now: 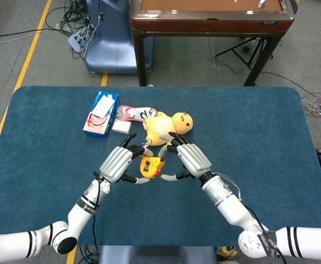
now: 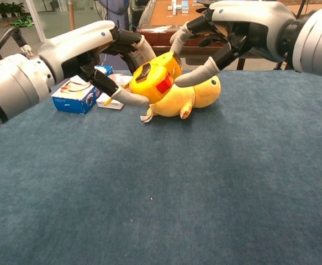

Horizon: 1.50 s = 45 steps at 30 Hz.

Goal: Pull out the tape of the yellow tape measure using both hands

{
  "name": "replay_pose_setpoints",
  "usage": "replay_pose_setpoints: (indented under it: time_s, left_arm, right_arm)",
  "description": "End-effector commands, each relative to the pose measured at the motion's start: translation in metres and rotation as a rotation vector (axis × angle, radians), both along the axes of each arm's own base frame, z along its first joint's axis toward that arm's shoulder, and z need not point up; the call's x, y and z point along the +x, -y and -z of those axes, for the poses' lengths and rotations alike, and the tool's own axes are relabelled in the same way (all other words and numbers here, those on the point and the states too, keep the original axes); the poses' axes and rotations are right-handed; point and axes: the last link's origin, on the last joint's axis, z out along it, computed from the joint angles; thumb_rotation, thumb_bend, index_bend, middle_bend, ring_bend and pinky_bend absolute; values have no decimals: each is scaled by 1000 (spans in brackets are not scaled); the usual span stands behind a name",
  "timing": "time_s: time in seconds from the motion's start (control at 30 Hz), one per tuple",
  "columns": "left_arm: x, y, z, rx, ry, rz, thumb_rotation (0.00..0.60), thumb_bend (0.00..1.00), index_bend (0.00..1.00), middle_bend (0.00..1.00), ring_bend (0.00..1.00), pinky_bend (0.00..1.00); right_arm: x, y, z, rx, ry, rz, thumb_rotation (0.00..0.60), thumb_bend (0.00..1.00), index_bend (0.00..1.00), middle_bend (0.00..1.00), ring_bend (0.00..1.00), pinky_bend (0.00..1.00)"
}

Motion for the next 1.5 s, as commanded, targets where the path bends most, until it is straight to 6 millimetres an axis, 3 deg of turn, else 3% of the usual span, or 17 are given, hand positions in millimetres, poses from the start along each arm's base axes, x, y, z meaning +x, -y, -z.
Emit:
replay_pose_setpoints:
  time_s: [0.03,0.33,0.77,1.13,1.5]
  left_arm:
    - [-2,-1,0,1,-1,-5,600,134,541,593,366,11]
    - [-8,-3,-2,21,-26,-7,600,133,541,593,365,11]
    - [-14,-3,-6,39,-44,-5,600,134,539,593,364,11]
    - [-17,-2,-10,45,-50,-7,600,134,538,592,363,11]
    - [-34,-6,-14,52,-107,-28,600,134,538,592,363,11]
  right_arm:
    - [-1,1,0,-2,2,4,600,240,463,162,18,0]
    - [-3,3,0,0,11,17,600,368,545,213,18,0]
    - [-7,4,0,-3,6,30,600,469,573,232,18,0]
    - [-5,6,-1,-10,13,31,600,651,601,256,18,0]
    - [-13,3,-17,-39,3,36,600,694,638,283,31,0]
